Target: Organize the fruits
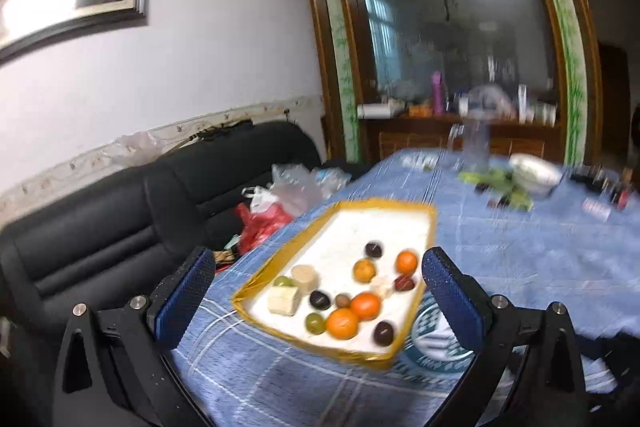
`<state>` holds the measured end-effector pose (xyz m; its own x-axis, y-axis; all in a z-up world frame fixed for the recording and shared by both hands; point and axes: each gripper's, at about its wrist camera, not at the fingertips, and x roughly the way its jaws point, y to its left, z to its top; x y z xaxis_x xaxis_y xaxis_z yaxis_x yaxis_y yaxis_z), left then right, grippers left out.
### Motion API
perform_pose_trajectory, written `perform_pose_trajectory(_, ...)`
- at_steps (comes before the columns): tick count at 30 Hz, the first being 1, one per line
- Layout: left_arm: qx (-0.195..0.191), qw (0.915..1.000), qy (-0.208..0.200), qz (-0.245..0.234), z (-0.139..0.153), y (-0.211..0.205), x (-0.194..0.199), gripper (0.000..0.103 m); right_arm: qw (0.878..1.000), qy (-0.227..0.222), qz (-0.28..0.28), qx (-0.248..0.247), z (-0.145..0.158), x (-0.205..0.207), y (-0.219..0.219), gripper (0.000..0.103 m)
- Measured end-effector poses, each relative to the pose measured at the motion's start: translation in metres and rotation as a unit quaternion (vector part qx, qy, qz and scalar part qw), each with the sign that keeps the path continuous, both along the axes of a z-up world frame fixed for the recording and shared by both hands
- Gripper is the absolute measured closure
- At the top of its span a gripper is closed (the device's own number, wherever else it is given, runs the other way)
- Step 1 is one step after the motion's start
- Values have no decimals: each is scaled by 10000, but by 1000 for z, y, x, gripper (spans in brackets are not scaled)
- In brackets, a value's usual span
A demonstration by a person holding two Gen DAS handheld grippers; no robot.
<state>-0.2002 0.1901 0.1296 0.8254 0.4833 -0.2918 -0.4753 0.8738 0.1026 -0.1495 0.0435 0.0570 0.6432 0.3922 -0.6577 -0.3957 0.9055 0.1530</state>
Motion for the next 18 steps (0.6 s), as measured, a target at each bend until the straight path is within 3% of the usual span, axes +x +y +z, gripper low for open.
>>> perform_pose_trajectory(3, -241, 9986, -465, -73, 0, -1, -16, 0, 10000, -60, -2, 19, 2, -4, -4, 38)
perform_pose_trajectory(4, -301, 9985, -453, -104, 0, 0, -15, 0, 10000, -71, 0, 25, 2, -6, -5, 37)
perform_pose_trajectory(9, -681, 9959, 489, -339, -14, 2, 10, 0, 9999, -73, 46, 108, 3, -11, -6, 37)
perform_pose_trajectory(12, -917, 9927, 658, -434, -24, 4, 13, 0, 9999, -98, 115, 2, 2, -14, 1, 36)
perform_pose_trajectory(18, -1028, 9892, 960, -405, -38, 8, 17, 0, 9997, -46, 183, -126, -5, -15, 9, 35)
